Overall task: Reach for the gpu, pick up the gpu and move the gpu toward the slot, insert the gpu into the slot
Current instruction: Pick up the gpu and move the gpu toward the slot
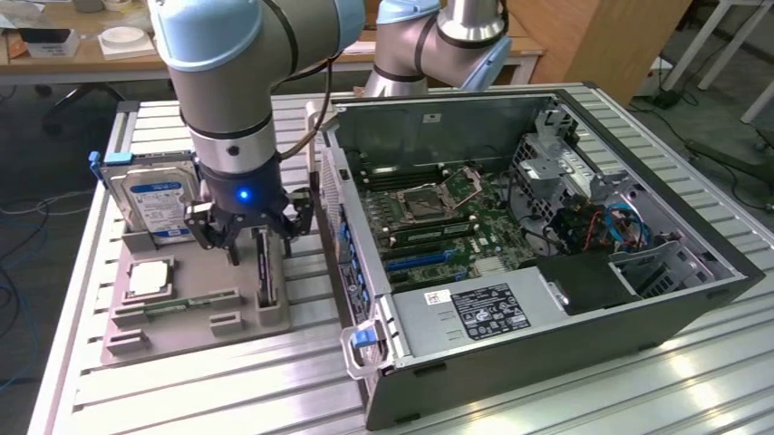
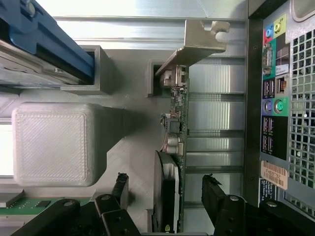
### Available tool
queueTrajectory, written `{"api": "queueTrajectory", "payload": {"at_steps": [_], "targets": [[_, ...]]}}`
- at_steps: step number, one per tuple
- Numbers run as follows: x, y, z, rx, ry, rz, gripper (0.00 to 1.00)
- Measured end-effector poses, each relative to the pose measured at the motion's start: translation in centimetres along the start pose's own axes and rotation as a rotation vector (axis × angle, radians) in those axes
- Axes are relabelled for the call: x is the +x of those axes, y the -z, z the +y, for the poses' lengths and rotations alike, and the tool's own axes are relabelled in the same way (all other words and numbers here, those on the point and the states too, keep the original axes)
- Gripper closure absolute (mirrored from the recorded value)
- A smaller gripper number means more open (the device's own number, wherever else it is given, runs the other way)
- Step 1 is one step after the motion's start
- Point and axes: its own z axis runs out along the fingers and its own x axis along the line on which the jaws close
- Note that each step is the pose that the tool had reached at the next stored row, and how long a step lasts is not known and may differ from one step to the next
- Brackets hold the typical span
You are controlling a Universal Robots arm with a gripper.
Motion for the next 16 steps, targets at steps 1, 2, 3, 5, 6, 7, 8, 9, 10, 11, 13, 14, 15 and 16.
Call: {"api": "queueTrajectory", "payload": {"at_steps": [1,2,3,5,6,7,8,9,10,11,13,14,15,16], "targets": [[0.00,0.00,0.00,0.0000,0.000,0.0000,0.29],[-0.01,0.00,0.00,0.0000,0.000,0.0000,0.29],[-0.01,0.00,0.00,0.0000,0.000,0.0000,0.29],[-0.02,0.00,0.00,0.0001,0.000,0.0000,0.29],[-0.01,0.00,0.00,0.0001,0.000,0.0000,0.29],[-0.01,0.00,0.00,0.0000,0.000,0.0000,0.31],[-0.01,0.00,0.00,0.0000,0.000,0.0000,0.31],[-0.01,0.00,0.00,0.0000,0.000,0.0000,0.38],[-0.01,0.00,0.00,0.0000,0.000,0.0000,0.38],[-0.01,0.00,0.00,0.0001,0.000,0.0001,0.40],[-0.02,0.00,0.00,0.0000,0.000,0.0000,0.46],[-0.01,0.00,0.00,0.0001,0.000,0.0000,0.46],[-0.02,0.00,0.00,0.0000,0.000,0.0000,0.48],[-0.01,0.00,0.00,0.0000,0.000,0.0000,0.48]]}}
